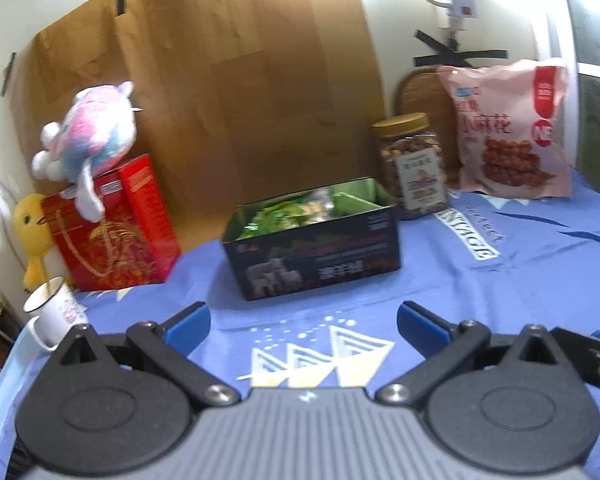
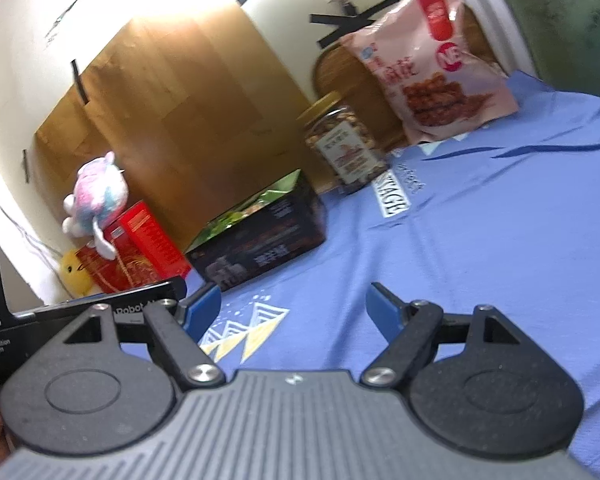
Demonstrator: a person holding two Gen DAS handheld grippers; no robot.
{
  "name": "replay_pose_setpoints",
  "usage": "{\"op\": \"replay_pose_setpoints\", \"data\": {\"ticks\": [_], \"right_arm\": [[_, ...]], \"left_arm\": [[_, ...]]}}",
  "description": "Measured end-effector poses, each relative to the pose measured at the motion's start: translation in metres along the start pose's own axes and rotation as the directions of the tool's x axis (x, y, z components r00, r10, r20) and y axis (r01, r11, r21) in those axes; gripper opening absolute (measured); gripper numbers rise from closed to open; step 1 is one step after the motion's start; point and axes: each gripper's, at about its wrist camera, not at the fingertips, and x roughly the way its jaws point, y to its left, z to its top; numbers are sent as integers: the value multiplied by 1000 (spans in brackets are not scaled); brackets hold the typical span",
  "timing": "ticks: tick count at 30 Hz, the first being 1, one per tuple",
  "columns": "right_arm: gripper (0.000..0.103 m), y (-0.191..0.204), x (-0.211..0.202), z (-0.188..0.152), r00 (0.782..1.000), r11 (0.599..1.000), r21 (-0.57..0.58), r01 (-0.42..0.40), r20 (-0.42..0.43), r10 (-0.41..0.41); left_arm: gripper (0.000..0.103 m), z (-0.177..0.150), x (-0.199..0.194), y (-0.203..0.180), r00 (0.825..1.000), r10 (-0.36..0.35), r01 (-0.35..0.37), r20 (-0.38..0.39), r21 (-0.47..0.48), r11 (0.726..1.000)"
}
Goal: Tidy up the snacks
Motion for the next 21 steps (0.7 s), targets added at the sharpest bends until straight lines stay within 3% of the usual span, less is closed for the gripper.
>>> {"op": "replay_pose_setpoints", "data": {"ticks": [6,21], "right_arm": [[82,-11,-9,4,999,1000,16,26,20,-27],[82,-8,-11,2,1000,1000,7,18,18,-18]], "left_arm": [[103,4,-1,-15,999,-45,45,-2,8,999],[103,3,-6,-8,999,-33,33,3,4,999]]}}
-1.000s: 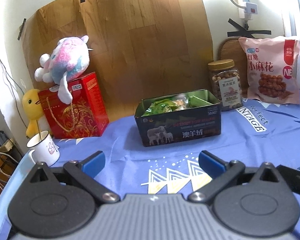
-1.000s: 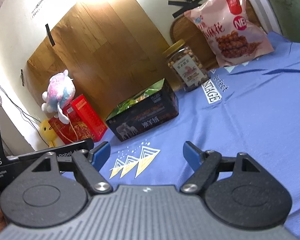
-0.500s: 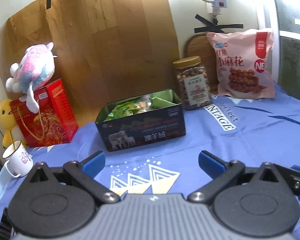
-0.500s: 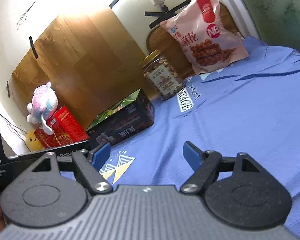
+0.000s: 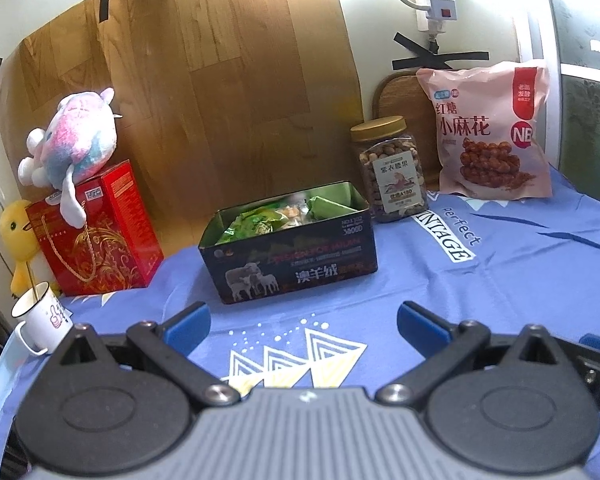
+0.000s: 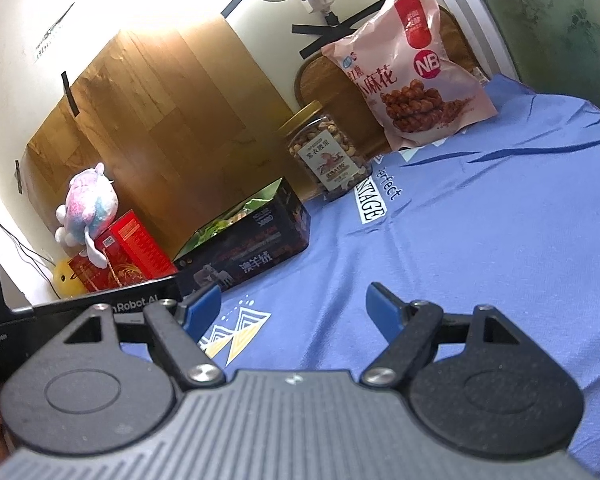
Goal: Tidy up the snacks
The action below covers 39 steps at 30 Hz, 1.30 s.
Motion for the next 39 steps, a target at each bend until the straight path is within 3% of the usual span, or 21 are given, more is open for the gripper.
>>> {"op": "replay_pose_setpoints", "data": {"ticks": [34,39], "right_arm": [[82,18,19,-6,999,999,-43,7,-40,-9],[82,17,18,-7,999,999,-29,35,-14,-35]], "left_arm": [[103,-2,12,17,1000,-8,8,-14,0,1000],[103,-4,13,17,1000,-9,8,-17,-1,1000]]}}
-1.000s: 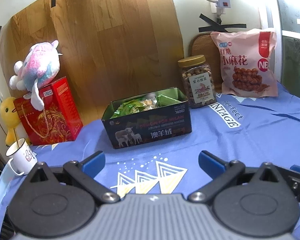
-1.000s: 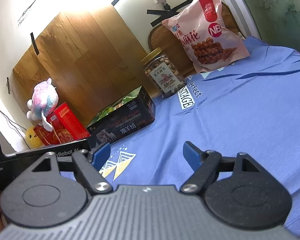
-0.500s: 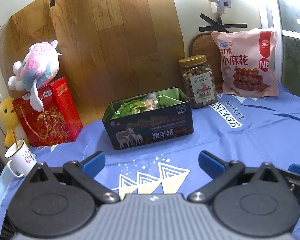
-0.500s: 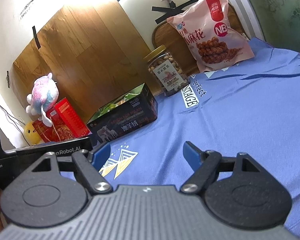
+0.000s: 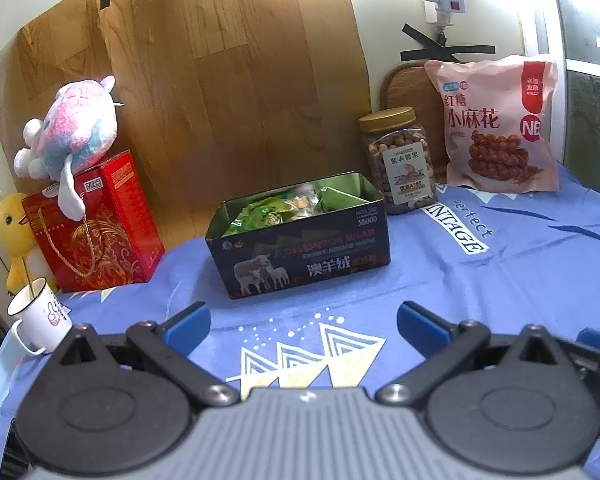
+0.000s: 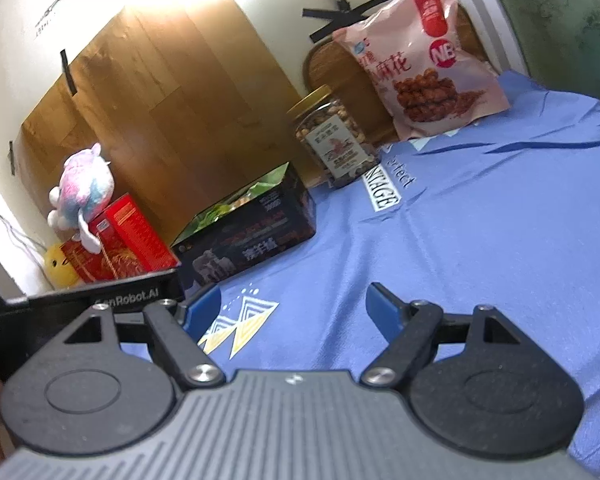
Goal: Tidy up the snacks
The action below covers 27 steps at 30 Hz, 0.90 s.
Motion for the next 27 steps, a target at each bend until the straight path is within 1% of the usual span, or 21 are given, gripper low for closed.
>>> {"op": "replay_pose_setpoints", "data": {"ticks": [2,7,22,27], "right_arm": [[82,1,-2,0,1000,1000,-11,10,19,-10],[82,0,-2,-1,1000,1000,-5,8,28,-8],[82,-1,0,-4,1000,1000,16,-13,3,13],[82,-1,1,-4,1000,1000,15,-13,-3,14]], "left_arm": [[103,0,1,2,1000,-3,3,-4,-9,1000],[103,-1,1,2,1000,2,-2,-6,-11,1000],[103,-4,1,4,1000,-5,5,-5,-8,1000],[103,-5,3,5,1000,-19,19,-14,-19,1000]]}}
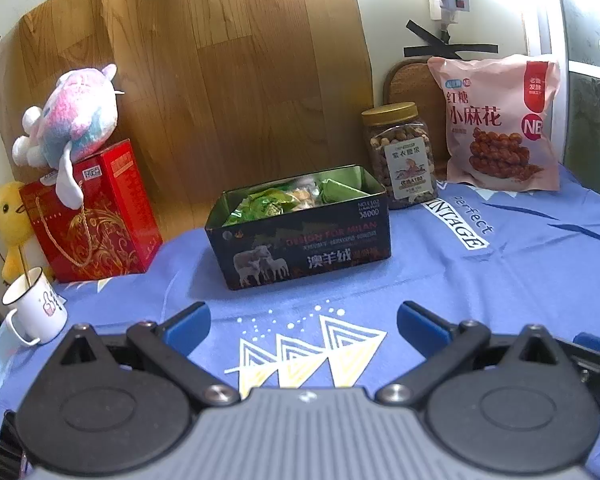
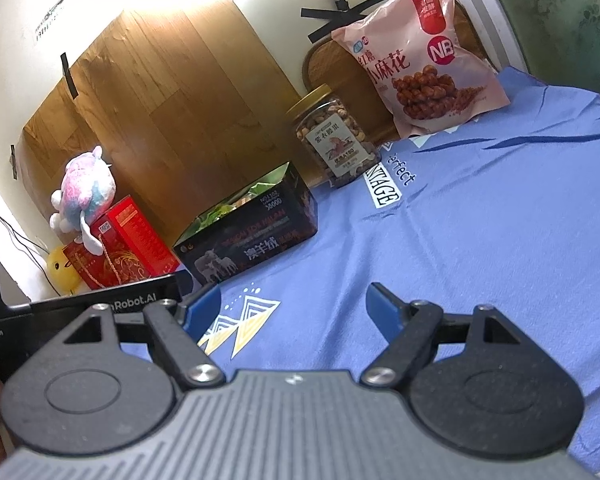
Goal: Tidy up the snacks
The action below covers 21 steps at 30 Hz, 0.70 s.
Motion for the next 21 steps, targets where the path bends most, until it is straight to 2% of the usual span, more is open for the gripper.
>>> {"op": "replay_pose_setpoints", "data": {"ticks": [5,12,21], "right_arm": [[82,0,1,0,1000,1000,-2,-3,-5,3],[82,1,3,0,1000,1000,-12,-5,-11,5],[82,1,6,-2,1000,1000,-7,-4,-21,4]], "left_arm": [[103,-1,2,1,1000,-2,2,-4,-6,1000],[103,-2,7,3,999,40,-41,-18,-6,999],[103,-3,10,7,998,61,-62,-35,-9,998]]}}
